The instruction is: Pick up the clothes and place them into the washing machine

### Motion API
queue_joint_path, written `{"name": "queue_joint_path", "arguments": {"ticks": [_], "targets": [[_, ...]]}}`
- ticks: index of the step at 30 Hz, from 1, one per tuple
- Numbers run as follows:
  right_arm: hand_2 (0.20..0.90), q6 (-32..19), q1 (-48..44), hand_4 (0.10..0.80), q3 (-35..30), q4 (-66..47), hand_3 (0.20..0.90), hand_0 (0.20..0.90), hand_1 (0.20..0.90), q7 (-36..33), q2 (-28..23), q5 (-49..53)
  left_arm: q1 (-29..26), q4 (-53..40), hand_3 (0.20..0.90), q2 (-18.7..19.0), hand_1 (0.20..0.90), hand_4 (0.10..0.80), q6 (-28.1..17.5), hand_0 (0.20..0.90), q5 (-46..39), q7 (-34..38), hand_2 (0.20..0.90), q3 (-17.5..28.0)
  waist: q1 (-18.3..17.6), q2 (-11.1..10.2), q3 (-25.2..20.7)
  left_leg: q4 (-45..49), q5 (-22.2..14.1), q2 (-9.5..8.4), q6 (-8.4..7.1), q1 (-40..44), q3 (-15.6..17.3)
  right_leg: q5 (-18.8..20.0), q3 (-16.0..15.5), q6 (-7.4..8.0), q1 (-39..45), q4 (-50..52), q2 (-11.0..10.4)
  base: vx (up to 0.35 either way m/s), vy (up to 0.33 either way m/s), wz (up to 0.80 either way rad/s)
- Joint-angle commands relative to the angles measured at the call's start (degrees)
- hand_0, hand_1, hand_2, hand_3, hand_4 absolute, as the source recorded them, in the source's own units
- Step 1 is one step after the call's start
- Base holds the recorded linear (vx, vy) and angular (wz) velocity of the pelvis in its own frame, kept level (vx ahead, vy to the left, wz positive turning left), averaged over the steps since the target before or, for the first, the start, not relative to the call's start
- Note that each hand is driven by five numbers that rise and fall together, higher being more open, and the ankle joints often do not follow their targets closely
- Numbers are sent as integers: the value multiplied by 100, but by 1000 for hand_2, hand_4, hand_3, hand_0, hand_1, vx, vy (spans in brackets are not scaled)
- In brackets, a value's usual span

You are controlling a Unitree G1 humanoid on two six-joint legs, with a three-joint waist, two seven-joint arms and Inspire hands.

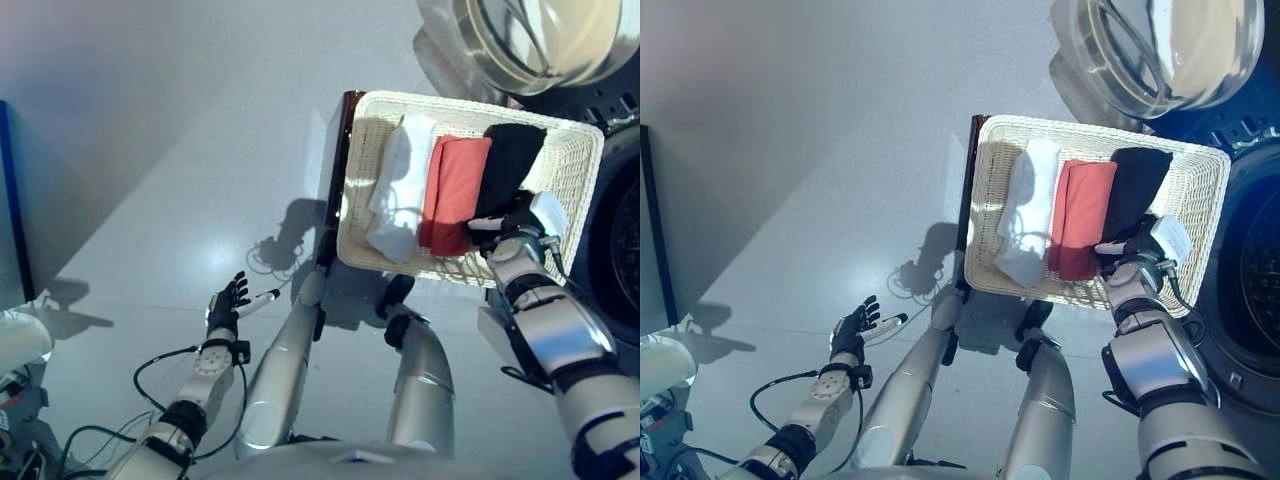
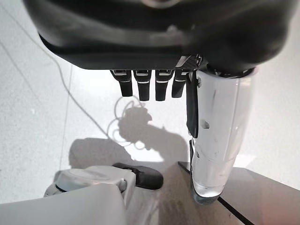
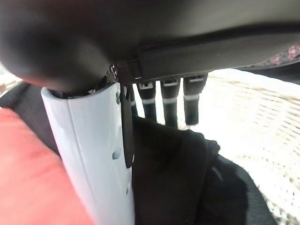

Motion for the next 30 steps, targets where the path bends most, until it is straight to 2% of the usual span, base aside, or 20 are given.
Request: {"name": "queue_joint_path", "arguments": {"ticks": [1, 9, 10, 11, 12, 16, 21, 27, 30], "targets": [[200, -12, -329, 300, 377, -135, 200, 200, 200, -46, -367, -176, 122, 142, 900, 80, 900, 800, -79, 900, -105, 166, 900, 308, -11, 285, 196, 722, -896, -287, -265, 57, 265, 857, 365, 380, 968, -1562, -6, 0, 0, 0], [200, -101, -234, 300, 282, -250, 200, 200, 200, -75, -339, -37, 76, 329, 900, 64, 900, 800, -85, 900, -96, 152, 900, 361, -78, 296, 156, 666, -873, -253, -277, 210, 283, 849, 401, 363, 1040, -1553, 39, -18, -13, -4], [200, -142, -190, 300, 210, -325, 200, 200, 200, -100, -339, 42, 83, 338, 900, 59, 900, 800, -90, 900, -89, 144, 900, 374, -92, 314, 158, 629, -677, -232, -255, 199, 321, 1044, 347, 327, 1066, -1636, 47, 0, 0, 0], [200, -141, -181, 300, 216, -324, 200, 200, 200, -98, -335, 41, 92, 343, 900, 56, 900, 800, -88, 900, -90, 145, 900, 373, -101, 283, 129, 638, -867, -239, -283, 278, 295, 860, 400, 363, 1120, -1591, 47, -92, 18, -2], [200, -204, -137, 300, 102, -429, 200, 200, 200, -144, -345, 172, 119, 325, 900, 60, 900, 800, -93, 900, -91, 138, 900, 400, -129, 290, 120, 585, -671, -211, -265, 311, 328, 1074, 366, 334, 1174, -1709, 59, 8, -16, -5], [200, -460, -51, 300, -290, -662, 200, 200, 200, -228, -327, 741, 236, 217, 900, 102, 900, 800, -112, 900, -83, 105, 900, 418, -197, 250, 37, 520, -678, -165, -270, 540, 364, 1129, 377, 349, 1406, -1846, 83, -20, 0, -4], [200, -886, 395, 300, -801, -1430, 200, 200, 200, -629, 188, 1256, 318, 143, 900, 96, 900, 800, -154, 900, -53, 201, 900, 473, -362, 124, 43, 488, -702, -81, -236, 688, 448, 1195, 515, 339, 1520, -1958, 168, -22, 12, -9], [200, -1112, 1090, 300, -1017, -2068, 200, 200, 200, -793, 675, 1417, 337, 269, 900, 10, 900, 800, -185, 900, -32, 310, 900, 424, -610, -34, 49, 491, -711, 17, -236, 775, 537, 1267, 622, 306, 1551, -2071, 278, -30, -2, -22], [200, -1164, 1309, 300, -1052, -2158, 200, 200, 200, -788, 727, 1433, 352, 367, 900, -8, 900, 800, -192, 900, -17, 327, 900, 449, -673, -58, 36, 468, -689, 37, -239, 791, 533, 1290, 631, 282, 1543, -2100, 307, -31, -16, -13]]}}
